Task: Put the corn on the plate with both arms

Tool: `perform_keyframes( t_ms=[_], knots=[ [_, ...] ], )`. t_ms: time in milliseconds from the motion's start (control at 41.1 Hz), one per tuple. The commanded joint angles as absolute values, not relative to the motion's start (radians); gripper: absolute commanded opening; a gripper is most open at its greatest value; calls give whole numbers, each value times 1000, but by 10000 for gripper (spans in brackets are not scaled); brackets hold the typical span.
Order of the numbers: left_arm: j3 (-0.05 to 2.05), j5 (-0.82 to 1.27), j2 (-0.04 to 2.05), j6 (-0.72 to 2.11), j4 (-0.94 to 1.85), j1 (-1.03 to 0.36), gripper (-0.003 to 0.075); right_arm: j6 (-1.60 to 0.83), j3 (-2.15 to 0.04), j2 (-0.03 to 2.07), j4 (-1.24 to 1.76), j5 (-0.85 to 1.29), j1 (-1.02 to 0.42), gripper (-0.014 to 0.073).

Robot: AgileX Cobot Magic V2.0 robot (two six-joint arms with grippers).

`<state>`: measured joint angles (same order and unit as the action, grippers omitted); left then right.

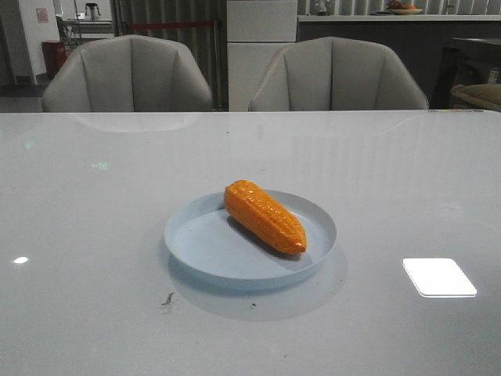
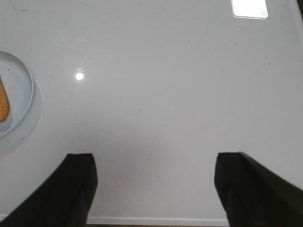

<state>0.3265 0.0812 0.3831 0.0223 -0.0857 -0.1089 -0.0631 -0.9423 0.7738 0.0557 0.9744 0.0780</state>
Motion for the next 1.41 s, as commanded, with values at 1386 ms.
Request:
perform_keyframes(
  t_ms=[1386],
  knots=[
    [-8,75,-13,27,23,-28,90,-66,-914,708,0,822,84,563]
  ],
)
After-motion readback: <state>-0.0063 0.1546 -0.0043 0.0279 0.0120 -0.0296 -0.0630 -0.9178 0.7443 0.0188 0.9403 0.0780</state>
